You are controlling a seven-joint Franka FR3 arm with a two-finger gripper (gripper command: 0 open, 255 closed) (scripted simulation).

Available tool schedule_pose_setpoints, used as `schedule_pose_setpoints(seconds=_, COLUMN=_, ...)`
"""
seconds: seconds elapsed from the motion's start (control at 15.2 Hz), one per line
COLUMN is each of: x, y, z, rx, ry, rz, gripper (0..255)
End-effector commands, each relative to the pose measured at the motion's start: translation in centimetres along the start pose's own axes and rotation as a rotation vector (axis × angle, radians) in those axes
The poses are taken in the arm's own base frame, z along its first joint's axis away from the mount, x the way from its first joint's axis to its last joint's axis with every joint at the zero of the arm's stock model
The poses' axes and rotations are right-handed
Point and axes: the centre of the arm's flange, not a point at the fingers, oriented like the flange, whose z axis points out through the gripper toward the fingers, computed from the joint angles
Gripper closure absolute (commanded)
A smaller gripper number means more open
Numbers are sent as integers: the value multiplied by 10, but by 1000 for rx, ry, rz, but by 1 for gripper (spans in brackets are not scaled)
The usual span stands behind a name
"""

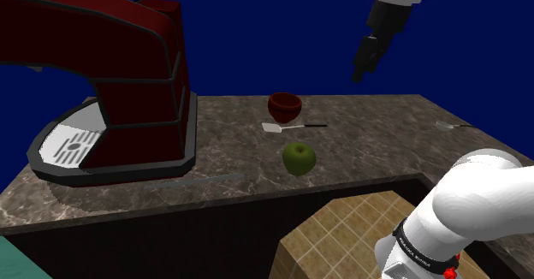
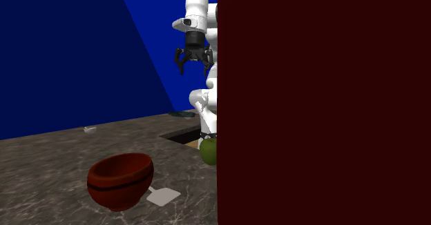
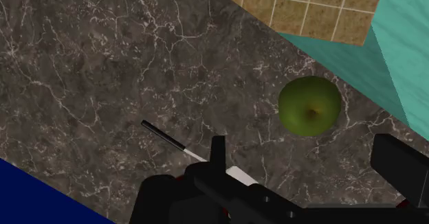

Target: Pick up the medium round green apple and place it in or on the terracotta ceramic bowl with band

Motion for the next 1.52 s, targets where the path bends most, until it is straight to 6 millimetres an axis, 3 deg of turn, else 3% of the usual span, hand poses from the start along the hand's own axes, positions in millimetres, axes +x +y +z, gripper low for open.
schedule_pose_setpoints(seconds=0.0, x=0, y=0, z=0, rx=0, ry=0, rz=0, gripper=0)
schedule_pose_setpoints(seconds=1.06, x=74, y=-58, z=184, rx=172, ry=-192, rz=852, gripper=0)
schedule_pose_setpoints(seconds=1.45, x=72, y=-64, z=210, rx=172, ry=-192, rz=852, gripper=0)
